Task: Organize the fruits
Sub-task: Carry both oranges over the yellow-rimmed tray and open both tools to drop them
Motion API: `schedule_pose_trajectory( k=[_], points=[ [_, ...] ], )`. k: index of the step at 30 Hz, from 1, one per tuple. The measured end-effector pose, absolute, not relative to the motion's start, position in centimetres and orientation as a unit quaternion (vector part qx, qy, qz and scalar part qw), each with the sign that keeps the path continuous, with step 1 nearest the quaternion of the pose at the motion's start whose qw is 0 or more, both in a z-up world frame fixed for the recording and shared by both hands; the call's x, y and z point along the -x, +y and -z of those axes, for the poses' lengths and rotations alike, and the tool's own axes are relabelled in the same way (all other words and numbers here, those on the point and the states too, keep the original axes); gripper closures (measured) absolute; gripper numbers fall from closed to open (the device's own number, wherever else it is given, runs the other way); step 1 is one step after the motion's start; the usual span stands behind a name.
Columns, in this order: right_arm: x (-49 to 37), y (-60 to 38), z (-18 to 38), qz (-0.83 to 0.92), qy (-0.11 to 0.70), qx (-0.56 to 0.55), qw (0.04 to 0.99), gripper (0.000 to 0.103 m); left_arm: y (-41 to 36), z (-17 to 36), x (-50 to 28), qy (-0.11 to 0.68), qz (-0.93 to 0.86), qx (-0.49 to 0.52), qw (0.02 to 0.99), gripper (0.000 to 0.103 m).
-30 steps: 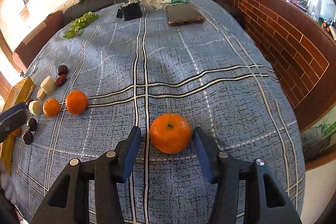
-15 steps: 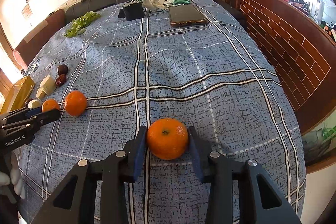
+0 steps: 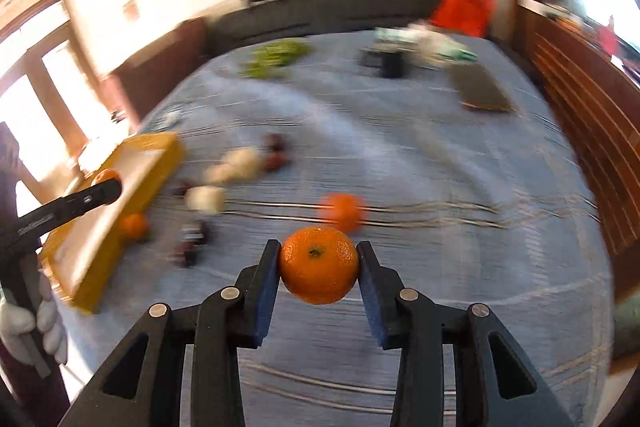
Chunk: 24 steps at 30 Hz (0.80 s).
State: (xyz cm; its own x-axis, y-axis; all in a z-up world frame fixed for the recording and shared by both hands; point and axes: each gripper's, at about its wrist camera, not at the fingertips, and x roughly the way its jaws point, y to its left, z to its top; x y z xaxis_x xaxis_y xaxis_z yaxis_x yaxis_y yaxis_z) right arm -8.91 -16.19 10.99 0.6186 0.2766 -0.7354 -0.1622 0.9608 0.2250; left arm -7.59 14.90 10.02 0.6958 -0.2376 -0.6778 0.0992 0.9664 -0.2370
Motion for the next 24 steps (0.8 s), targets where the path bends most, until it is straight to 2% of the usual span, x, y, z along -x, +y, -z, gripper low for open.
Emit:
schedule_pose_trajectory(
  k=[7,12,21,23,24],
  points=[
    [8.1,-0.5,-11.6,-0.296,0.429,-0.043,0.852,0.061,25.4,-9.4,10.7,0.360,-0.068,0.091,0.926,0.068],
    [8.1,9.9,-10.4,-0.372,0.438,-0.007,0.818,0.061,31.3,-6.8,11.2,0.382,-0.123,0.121,0.908,0.068],
    [7.3,17.8,-5.8,-0.387,0.469,0.062,0.791,0.061,34.8,-4.0,11.2,0.399,-0.128,0.151,0.895,0.067],
    [7.0,18.2,-5.1,-0.384,0.475,0.063,0.789,0.060,34.9,-4.2,11.2,0.394,-0.123,0.153,0.898,0.064],
    [6.9,18.5,-5.0,-0.382,0.475,0.064,0.790,0.060,34.9,-4.4,11.3,0.393,-0.118,0.158,0.898,0.059]
  ],
)
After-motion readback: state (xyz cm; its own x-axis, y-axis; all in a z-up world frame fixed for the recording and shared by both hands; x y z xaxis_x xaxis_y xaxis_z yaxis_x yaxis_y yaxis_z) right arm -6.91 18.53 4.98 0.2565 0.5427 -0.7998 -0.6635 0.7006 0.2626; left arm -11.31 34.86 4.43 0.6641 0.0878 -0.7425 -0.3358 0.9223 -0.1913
